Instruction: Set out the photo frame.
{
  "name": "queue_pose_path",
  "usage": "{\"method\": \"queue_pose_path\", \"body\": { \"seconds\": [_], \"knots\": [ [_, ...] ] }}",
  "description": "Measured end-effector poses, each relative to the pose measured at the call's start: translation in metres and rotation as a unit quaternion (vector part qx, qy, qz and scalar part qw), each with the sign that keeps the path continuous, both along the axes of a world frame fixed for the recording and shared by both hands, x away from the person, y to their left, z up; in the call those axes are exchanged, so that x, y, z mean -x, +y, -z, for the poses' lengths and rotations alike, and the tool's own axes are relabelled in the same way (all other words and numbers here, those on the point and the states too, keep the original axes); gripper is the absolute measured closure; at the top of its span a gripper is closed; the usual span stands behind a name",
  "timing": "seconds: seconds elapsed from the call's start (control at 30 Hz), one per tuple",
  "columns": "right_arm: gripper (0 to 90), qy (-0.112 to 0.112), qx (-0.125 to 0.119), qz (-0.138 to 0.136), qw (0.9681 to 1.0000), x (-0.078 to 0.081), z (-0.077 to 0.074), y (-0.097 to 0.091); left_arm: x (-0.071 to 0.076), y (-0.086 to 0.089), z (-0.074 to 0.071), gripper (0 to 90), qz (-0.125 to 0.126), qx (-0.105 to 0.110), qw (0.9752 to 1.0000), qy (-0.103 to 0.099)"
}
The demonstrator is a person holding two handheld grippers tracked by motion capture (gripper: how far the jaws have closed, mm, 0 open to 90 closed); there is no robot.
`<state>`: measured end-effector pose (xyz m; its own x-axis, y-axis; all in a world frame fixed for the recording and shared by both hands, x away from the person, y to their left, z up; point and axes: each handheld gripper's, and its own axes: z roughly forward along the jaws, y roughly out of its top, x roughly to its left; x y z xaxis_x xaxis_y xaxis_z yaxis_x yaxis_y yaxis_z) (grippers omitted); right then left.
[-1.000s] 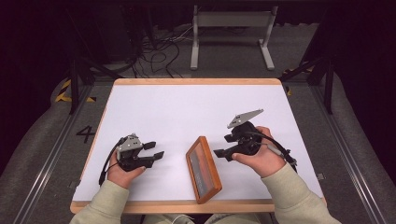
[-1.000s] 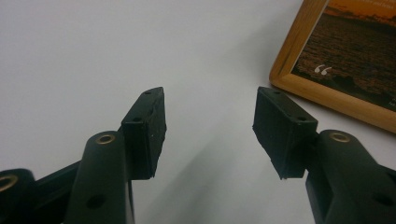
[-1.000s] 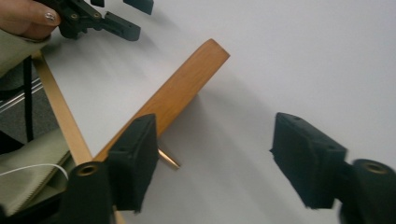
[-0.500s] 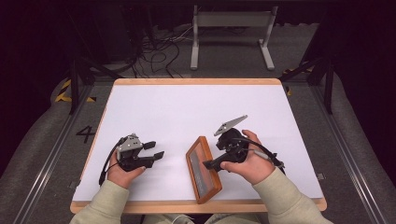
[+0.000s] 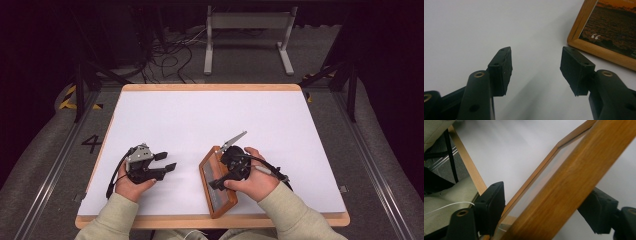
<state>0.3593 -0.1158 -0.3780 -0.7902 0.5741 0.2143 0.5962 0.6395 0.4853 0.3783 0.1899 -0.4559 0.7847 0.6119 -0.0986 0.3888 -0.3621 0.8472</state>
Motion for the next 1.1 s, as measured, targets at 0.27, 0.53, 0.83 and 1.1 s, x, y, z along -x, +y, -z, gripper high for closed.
{"method": "queue_pose_path", "body": {
  "seconds": [0.27,0.53,0.83,1.1],
  "knots": [
    [42.5,0.034,0.001,-0.005,0.9994,-0.0016,0.0027,0.0022,-0.0005,-0.0002,0.0002,43.2,0.001,-0.001,1.0,0.0],
    [46.7,0.042,0.008,0.002,0.9991,-0.0006,0.0025,0.0015,-0.0006,-0.0012,0.0007,43.1,0.001,-0.002,1.0,0.001],
    [52.6,0.05,0.014,0.014,0.9986,-0.0019,0.0019,0.0014,-0.0006,-0.0012,0.0008,43.1,0.001,-0.002,1.0,0.0],
    [67.3,0.059,0.0,0.03,0.9978,-0.0084,-0.0028,-0.0037,-0.0006,-0.0003,0.0008,43.1,0.0,-0.001,1.0,0.0]
  ]
}}
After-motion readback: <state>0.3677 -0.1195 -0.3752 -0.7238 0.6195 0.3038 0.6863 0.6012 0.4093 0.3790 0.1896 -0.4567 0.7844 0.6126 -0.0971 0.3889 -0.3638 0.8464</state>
